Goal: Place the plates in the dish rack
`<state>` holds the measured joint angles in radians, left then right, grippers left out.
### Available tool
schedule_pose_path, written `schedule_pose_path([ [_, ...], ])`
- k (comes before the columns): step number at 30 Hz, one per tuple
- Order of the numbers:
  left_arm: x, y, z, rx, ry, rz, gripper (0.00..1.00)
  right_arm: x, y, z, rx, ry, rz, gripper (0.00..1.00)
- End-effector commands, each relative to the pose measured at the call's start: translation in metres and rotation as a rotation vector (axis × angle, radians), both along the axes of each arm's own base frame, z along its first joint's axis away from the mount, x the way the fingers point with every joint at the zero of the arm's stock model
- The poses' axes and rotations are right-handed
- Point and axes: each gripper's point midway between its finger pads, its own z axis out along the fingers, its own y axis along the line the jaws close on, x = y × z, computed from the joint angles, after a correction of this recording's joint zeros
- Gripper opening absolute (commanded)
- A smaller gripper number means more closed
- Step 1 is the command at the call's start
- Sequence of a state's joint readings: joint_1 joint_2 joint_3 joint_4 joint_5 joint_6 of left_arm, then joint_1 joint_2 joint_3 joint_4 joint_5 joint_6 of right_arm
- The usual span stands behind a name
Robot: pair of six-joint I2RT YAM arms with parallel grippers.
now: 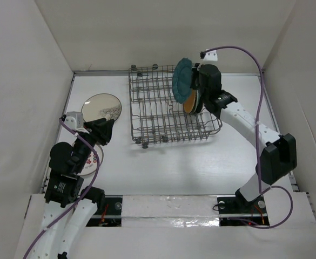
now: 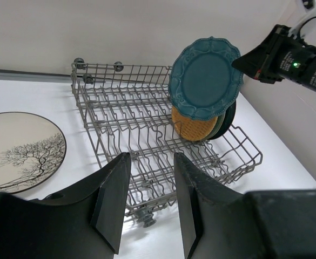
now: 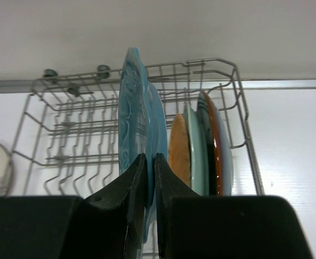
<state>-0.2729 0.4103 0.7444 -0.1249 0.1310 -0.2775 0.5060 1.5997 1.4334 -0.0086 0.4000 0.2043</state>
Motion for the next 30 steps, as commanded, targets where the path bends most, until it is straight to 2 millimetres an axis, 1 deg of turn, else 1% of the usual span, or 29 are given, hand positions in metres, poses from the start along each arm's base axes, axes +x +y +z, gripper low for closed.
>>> schedule_pose_path([
  [1, -0.001, -0.001, 0.015, -0.005, -0.051, -0.011, 0.35, 0.007, -0.009, 0.084, -0.008, -0.227, -0.106, 0.0],
  [2, -0.001, -0.001, 0.015, -0.005, -0.051, -0.011, 0.35, 0.009, -0.01, 0.079, -0.051, -0.219, -0.136, 0.0],
  [3, -0.001, -0.002, 0.015, -0.004, -0.05, -0.012, 0.35, 0.016, -0.011, 0.072, -0.078, -0.208, -0.155, 0.0],
  [4, -0.001, -0.001, 0.014, -0.005, -0.048, -0.011, 0.35, 0.016, -0.006, 0.067, -0.091, -0.202, -0.159, 0.0],
  [5, 0.0, -0.001, 0.014, -0.004, -0.047, -0.011, 0.35, 0.016, -0.007, 0.065, -0.136, -0.199, -0.179, 0.0],
  [6, 0.0, -0.001, 0.014, -0.005, -0.048, -0.011, 0.35, 0.019, -0.007, 0.061, -0.149, -0.196, -0.187, 0.0],
  [7, 0.0, -0.001, 0.014, -0.005, -0.045, -0.01, 0.35, 0.023, -0.006, 0.053, -0.165, -0.186, -0.194, 0.0],
  [9, 0.001, -0.001, 0.013, -0.002, -0.042, -0.009, 0.35, 0.025, -0.006, 0.047, -0.192, -0.174, -0.214, 0.0],
  [10, 0.001, -0.002, 0.013, -0.002, -0.042, -0.009, 0.35, 0.025, 0.0, 0.04, -0.202, -0.166, -0.205, 0.0],
  [13, 0.002, -0.001, 0.013, -0.002, -0.041, -0.008, 0.35, 0.029, 0.003, 0.03, -0.218, -0.15, -0.202, 0.0],
  [14, 0.002, -0.001, 0.011, -0.001, -0.036, -0.008, 0.35, 0.031, 0.004, 0.022, -0.225, -0.138, -0.2, 0.0],
  [15, 0.002, -0.002, 0.011, -0.002, -0.036, -0.008, 0.35, 0.03, 0.01, 0.017, -0.228, -0.133, -0.189, 0.0],
  [17, 0.002, -0.001, 0.012, -0.003, -0.037, -0.006, 0.35, 0.031, 0.012, 0.006, -0.233, -0.117, -0.182, 0.0],
  [18, 0.002, -0.001, 0.012, -0.003, -0.036, -0.005, 0.35, 0.031, 0.02, -0.003, -0.237, -0.103, -0.165, 0.0],
  [20, 0.003, -0.002, 0.01, 0.0, -0.032, -0.006, 0.35, 0.033, 0.023, -0.015, -0.235, -0.084, -0.157, 0.0],
  [21, 0.004, -0.001, 0.01, 0.0, -0.03, -0.003, 0.35, 0.032, 0.029, -0.024, -0.239, -0.072, -0.145, 0.0],
  [25, 0.006, -0.001, 0.008, 0.001, -0.021, 0.003, 0.35, 0.032, 0.031, -0.046, -0.242, -0.036, -0.14, 0.0],
  [26, 0.006, 0.0, 0.008, 0.002, -0.021, 0.004, 0.35, 0.03, 0.036, -0.051, -0.244, -0.029, -0.131, 0.0],
  [28, 0.008, 0.0, 0.007, 0.003, -0.015, 0.01, 0.35, 0.027, 0.035, -0.057, -0.216, -0.017, -0.137, 0.0],
  [30, 0.008, 0.001, 0.006, 0.004, -0.012, 0.015, 0.35, 0.025, 0.033, -0.059, -0.201, -0.014, -0.142, 0.0],
])
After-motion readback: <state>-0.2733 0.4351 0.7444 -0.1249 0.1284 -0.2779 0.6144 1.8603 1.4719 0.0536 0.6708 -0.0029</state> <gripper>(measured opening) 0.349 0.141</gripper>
